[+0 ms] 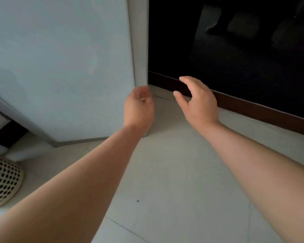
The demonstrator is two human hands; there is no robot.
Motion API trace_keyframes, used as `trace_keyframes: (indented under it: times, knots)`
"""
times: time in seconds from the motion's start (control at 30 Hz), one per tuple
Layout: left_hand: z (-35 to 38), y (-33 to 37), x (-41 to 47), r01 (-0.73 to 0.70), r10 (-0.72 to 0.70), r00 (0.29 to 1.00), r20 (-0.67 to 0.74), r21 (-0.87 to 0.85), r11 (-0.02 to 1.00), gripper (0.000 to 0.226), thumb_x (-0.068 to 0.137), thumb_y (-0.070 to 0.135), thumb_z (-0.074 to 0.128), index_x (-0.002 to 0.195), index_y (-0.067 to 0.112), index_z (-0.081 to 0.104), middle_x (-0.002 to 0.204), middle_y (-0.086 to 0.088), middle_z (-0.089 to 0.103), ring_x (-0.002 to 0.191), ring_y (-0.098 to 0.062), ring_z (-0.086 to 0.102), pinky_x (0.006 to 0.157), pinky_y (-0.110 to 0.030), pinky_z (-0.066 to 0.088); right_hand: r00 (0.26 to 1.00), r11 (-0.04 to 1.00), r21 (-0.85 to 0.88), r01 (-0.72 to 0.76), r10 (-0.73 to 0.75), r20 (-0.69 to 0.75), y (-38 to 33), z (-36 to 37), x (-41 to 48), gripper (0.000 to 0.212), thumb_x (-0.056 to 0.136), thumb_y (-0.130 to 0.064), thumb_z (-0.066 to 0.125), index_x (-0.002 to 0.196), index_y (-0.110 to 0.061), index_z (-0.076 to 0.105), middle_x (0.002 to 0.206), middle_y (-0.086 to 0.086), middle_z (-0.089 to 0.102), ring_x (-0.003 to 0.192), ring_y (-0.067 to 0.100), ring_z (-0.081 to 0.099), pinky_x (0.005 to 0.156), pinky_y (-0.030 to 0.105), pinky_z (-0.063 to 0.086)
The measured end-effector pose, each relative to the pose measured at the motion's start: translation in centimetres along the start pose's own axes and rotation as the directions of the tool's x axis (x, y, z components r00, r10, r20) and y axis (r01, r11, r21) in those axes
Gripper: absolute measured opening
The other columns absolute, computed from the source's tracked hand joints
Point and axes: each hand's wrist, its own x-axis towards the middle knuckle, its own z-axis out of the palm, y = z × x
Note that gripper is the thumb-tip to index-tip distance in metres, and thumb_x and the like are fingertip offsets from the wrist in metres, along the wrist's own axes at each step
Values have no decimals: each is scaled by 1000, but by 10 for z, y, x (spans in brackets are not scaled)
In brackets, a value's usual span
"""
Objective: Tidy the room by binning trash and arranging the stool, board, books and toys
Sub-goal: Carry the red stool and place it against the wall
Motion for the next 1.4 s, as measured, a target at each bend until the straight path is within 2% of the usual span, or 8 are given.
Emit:
trace_keyframes:
  times: [0.27, 0.4, 0.5, 0.63, 1.0, 1.17, 1.3, 1.4]
  knots:
    - [44, 124, -57, -48, 40, 990, 138, 49, 998, 32, 95, 12, 47, 124, 16, 59, 107, 7, 65, 96, -4, 58, 72, 0, 41, 987, 987, -6, -159, 159, -35, 21, -145, -17, 42, 91, -34, 59, 125, -9, 60, 127, 7, 62, 120, 21, 56, 99, 39, 47]
    - [72, 214, -95, -60, 48, 965, 258, 36, 998, 33, 93, 9, 48, 124, 15, 59, 111, 5, 66, 101, -7, 60, 82, -12, 46, 962, 964, -22, -266, 265, -62, 29, -247, -21, 43, 92, -37, 57, 127, -12, 59, 131, 7, 59, 124, 20, 53, 101, 40, 46]
    - [93, 279, -127, -82, 66, 930, 361, 29, 996, 33, 95, 9, 49, 125, 16, 58, 114, 6, 66, 104, -5, 60, 81, -7, 42, 946, 949, -54, -311, 304, -110, 33, -319, -25, 45, 91, -41, 54, 126, -13, 59, 131, 7, 59, 124, 20, 53, 102, 40, 45]
    - [123, 352, -174, -96, 75, 865, 496, 16, 995, 32, 96, 11, 47, 125, 19, 58, 110, 9, 64, 99, -5, 59, 87, -20, 49, 885, 896, -63, -439, 419, -205, 35, -407, -41, 42, 92, -41, 55, 126, -16, 60, 133, 3, 58, 126, 16, 50, 104, 36, 43]
    - [222, 471, -348, -239, 135, 555, 821, 1, 971, 27, 95, 14, 47, 114, 27, 61, 101, 13, 63, 82, -9, 60, 68, -21, 49, 575, 631, -61, -773, 657, -488, 53, -611, -179, 45, 91, -46, 53, 123, -16, 63, 133, 2, 59, 126, 18, 50, 108, 34, 37]
    - [283, 505, -462, -269, 155, 379, 912, -51, 962, 28, 93, 11, 47, 114, 22, 64, 102, 12, 65, 84, -8, 59, 74, -23, 50, 410, 498, -14, -867, 696, -589, 82, -700, -273, 41, 88, -42, 57, 118, -16, 66, 129, 5, 61, 123, 20, 54, 105, 33, 38]
    - [329, 537, -554, -255, 163, 254, 953, -97, 962, 25, 93, 10, 48, 109, 20, 64, 99, 10, 67, 79, -2, 59, 66, -9, 45, 312, 398, -8, -917, 707, -635, 107, -768, -341, 49, 86, -51, 48, 117, -17, 66, 126, 4, 64, 118, 21, 57, 101, 36, 44]
    - [363, 560, -621, -223, 130, 182, 975, -88, 971, 24, 92, 11, 49, 108, 18, 65, 102, 6, 69, 86, -7, 61, 76, -18, 48, 242, 333, 15, -943, 715, -656, 126, -821, -388, 44, 87, -45, 55, 115, -13, 67, 122, 6, 65, 114, 23, 59, 98, 33, 43]
